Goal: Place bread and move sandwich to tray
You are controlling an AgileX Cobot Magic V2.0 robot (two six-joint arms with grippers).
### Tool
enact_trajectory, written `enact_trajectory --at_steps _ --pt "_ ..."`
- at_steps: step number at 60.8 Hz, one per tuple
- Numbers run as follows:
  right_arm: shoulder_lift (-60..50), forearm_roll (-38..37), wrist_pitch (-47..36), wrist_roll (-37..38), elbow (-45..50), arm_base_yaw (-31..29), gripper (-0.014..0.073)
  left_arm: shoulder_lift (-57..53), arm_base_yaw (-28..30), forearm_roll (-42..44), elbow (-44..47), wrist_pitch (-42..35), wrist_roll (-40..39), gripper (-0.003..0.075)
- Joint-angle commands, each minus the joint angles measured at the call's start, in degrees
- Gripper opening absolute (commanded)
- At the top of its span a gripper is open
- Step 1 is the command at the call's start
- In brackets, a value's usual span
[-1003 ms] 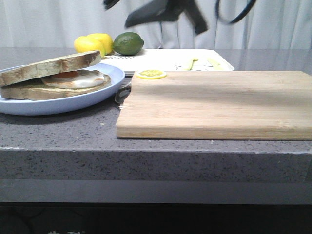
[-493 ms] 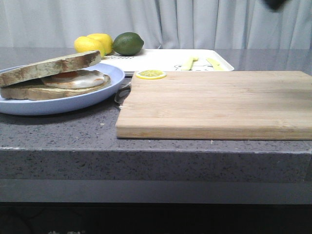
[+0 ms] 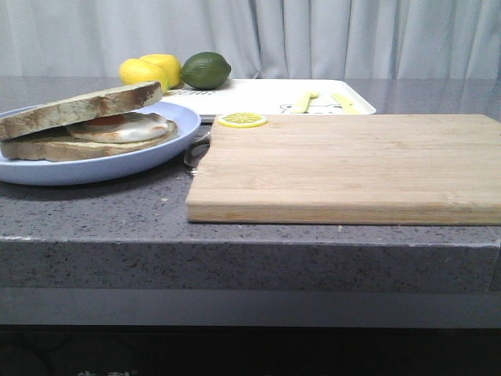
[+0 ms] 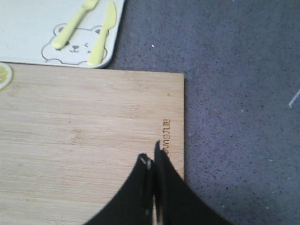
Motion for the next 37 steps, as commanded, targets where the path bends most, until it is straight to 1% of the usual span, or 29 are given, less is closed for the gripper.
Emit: enact_trajectory --at_steps 1,4,12,21,27,32,37 --pt "-6.9 0.8 -11.5 0.1 6.7 0.0 -0.0061 0.4 -0.3 0.0 -2.1 -4.6 -0.2 0.0670" --pt "-9.9 1.2 -14.8 0.1 10.3 0.0 -0.0061 0.4 -0.3 0.0 -2.1 -4.6 -0.2 0.0670" --pt "-19.4 5.6 -22.7 0.2 20.3 0.0 -0.0061 0.4 -0.3 0.0 -2.1 -4.6 -0.2 0.0670" --pt "-26.0 6.0 -27.5 0.2 27.5 0.0 -0.0061 0.4 -0.3 0.0 -2.1 -4.7 -0.2 0.0670" --pt "-27.5 6.0 -29.8 0.2 30.2 0.0 -0.0061 0.5 -0.3 -5.3 -2.3 -4.4 -0.2 0.0670" --pt "-27.4 6.0 -31.4 0.2 30.4 0.0 -0.0061 2.7 -0.3 -5.6 -4.3 -1.5 -0.2 0.0670" --pt "-27.4 6.0 -32.0 0.2 30.4 0.0 -0.0061 7.0 -0.3 -4.8 -8.7 4.6 -0.2 0.0670"
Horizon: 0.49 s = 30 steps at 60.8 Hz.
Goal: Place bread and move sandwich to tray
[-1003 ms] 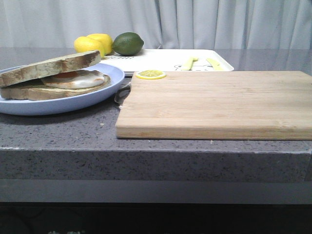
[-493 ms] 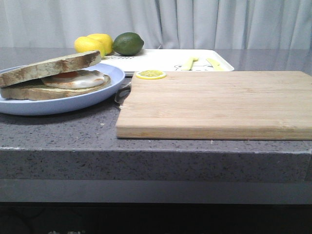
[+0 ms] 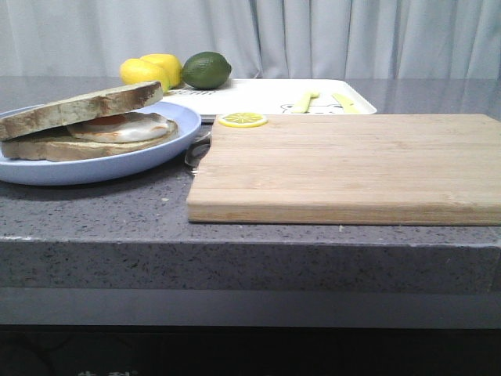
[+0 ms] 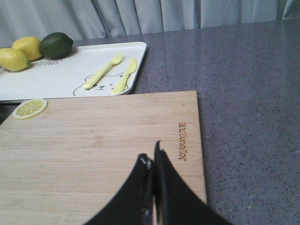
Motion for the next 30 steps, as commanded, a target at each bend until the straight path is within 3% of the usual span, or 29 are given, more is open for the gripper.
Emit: enact_trajectory --at_steps 1,15,30 --pt "0.4 0.3 -6.3 0.0 -1.5 0.0 -0.0061 5.5 -0.3 -0.4 -6.9 2.6 -0.2 0.0670" --pt "0.4 0.3 -6.3 0.0 -1.5 0.0 -0.0061 24.5 -0.3 -0.4 -22.2 19.8 -0.2 0.0670" --pt "0.4 0.3 -6.2 0.0 -1.4 0.0 -0.0061 39.3 -3.7 -0.4 -32.2 23.7 -0.1 0.0670"
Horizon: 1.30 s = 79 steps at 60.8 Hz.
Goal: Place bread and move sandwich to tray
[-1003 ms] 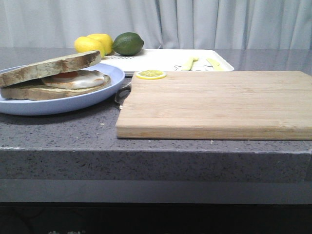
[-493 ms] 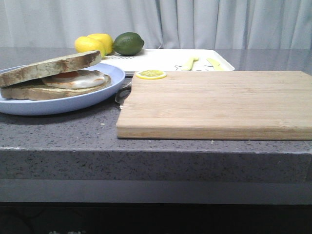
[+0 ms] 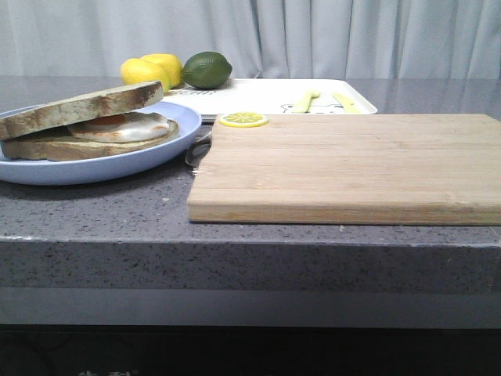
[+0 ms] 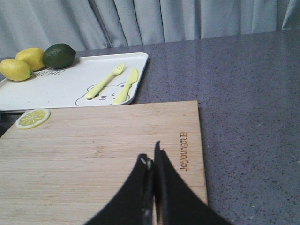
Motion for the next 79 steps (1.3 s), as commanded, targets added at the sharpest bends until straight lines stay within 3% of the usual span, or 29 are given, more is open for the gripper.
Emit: enact_trajectory --at_steps 1,12,44,48,53,67,79 --pt "0.4 0.1 -5.1 0.0 -1.5 0.0 -0.0061 3.4 -1.7 -0.4 -4.9 -1.7 -0.1 0.0670" --pt "0.4 0.1 -5.1 0.0 -1.4 0.0 -0.0061 10.4 -1.9 -0.4 -8.8 3.2 -0.1 0.0670" --pt "0.4 0.1 -5.1 0.0 -1.4 0.0 -0.0061 16.7 -1.9 -0.4 -8.9 6.6 -0.1 0.0662" --pt "0.4 0.1 -5.1 0.0 -1.4 0.0 -0.0061 16.7 -1.9 -0.5 -8.9 6.6 -0.1 0.0613" --pt "0.4 0.1 -5.1 0.0 -1.4 0.0 -0.0061 16.7 -1.9 -0.5 -8.9 6.6 -0.1 0.0493" --pt "0.4 0.1 -5.1 0.0 -1.4 0.0 -0.0061 16.7 -1.9 -0.5 -8.9 6.6 -0.1 -0.0019" --pt "0.4 0.1 -5.1 0.0 -1.4 0.0 -0.0061 16.5 -1.1 -1.0 -10.3 7.8 -0.1 -0.0020"
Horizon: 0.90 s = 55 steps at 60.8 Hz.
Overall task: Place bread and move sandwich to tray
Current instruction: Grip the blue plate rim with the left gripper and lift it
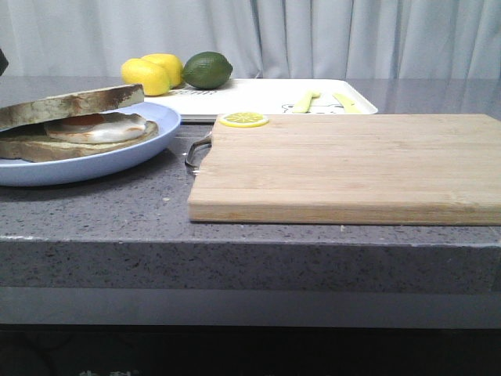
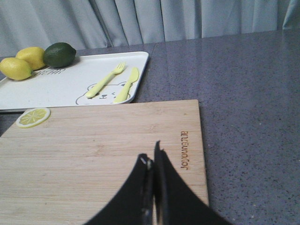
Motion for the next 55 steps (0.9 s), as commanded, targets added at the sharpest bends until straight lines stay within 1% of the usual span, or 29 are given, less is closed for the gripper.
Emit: enact_trajectory --at_steps 1,7,12,22,26,30,36,43,55 --pt "0.4 0.1 -5.0 0.0 -1.6 0.0 -0.0061 -2.0 0.8 0.8 -2.7 0.5 0.4 -0.0020" --pt "0.4 0.1 -5.0 0.0 -1.6 0.0 -0.0061 -2.0 3.6 -3.1 -5.1 3.2 1.3 -0.0020" --pt "0.4 0.1 -4.9 0.0 -1.6 0.0 -0.0061 -2.0 6.3 -9.2 -7.3 5.4 5.8 -0.0020" --pt "0.4 0.1 -4.9 0.0 -1.6 0.0 -0.0061 -2.0 12.3 -29.8 -10.5 9.0 16.6 -0.0020" --pt "0.4 0.1 -4.9 0.0 -1.6 0.0 -0.0061 -2.0 13.2 -34.7 -11.4 10.3 19.5 -0.0020" --pt "0.4 0.1 -4.9 0.0 -1.6 0.0 -0.0061 -2.0 13.1 -35.9 -12.6 10.6 20.0 -0.0020" --pt "0.4 0.1 -4.9 0.0 -1.6 0.0 -0.0061 -1.0 11.3 -35.9 -15.3 10.4 20.0 -0.0020" --pt "0.4 0.1 -4.9 0.0 -1.6 0.0 -0.0061 2.3 8.6 -36.0 -21.1 10.5 19.2 -0.0020" --pt "0.4 0.1 -4.9 0.0 -1.6 0.0 -0.0061 11.7 3.7 -36.0 -34.6 12.4 15.1 -0.0020"
